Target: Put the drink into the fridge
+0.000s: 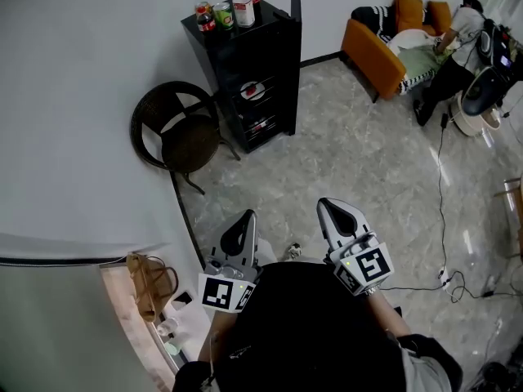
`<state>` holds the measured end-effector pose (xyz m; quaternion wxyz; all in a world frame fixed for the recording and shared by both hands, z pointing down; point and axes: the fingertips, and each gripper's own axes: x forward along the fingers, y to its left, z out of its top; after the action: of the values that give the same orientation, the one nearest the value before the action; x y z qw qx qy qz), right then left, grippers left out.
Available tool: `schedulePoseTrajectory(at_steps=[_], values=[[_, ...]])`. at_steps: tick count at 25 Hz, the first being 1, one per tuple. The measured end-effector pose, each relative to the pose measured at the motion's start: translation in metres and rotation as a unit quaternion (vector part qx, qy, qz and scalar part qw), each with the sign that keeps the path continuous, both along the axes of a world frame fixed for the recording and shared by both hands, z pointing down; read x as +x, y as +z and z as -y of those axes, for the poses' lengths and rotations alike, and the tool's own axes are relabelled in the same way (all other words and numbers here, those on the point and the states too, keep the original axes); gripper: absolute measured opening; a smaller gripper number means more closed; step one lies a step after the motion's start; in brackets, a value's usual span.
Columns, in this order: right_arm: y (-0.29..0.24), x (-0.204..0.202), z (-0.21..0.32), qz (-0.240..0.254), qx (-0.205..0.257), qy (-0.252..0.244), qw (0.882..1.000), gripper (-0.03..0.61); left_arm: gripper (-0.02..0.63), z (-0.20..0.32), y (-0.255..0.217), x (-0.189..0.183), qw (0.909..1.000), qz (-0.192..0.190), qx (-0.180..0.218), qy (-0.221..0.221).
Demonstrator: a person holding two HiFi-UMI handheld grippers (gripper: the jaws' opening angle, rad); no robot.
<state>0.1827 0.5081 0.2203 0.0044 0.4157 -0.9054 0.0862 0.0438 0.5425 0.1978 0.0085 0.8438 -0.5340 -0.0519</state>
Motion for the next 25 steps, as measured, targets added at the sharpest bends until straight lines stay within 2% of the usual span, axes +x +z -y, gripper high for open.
schedulePoseTrajectory(at_steps=[7, 12, 17, 22, 25], values=[[0.004, -0.006, 0.036, 0.010, -0.018, -0.005, 1.000, 0.014, 0.009, 0.027, 0.004, -0.007, 0.9999, -0.003, -0.002, -0.013], [0.001, -0.028, 0.077, 0.027, -0.030, 0.008, 0.999, 0.014, 0.009, 0.074, 0.004, -0.033, 0.9999, -0.002, -0.008, -0.009], [0.002, -0.057, 0.122, 0.024, -0.043, 0.012, 0.999, 0.014, 0.009, 0.132, 0.004, -0.059, 0.9998, -0.015, -0.013, -0.005], [-0.004, -0.086, 0.172, 0.030, -0.036, 0.034, 0.998, 0.014, 0.009, 0.191, 0.004, -0.087, 0.9989, -0.038, -0.015, 0.024], [-0.007, -0.103, 0.200, 0.030, -0.032, 0.047, 0.998, 0.014, 0.009, 0.225, -0.004, -0.100, 0.9986, -0.017, 0.006, 0.049]])
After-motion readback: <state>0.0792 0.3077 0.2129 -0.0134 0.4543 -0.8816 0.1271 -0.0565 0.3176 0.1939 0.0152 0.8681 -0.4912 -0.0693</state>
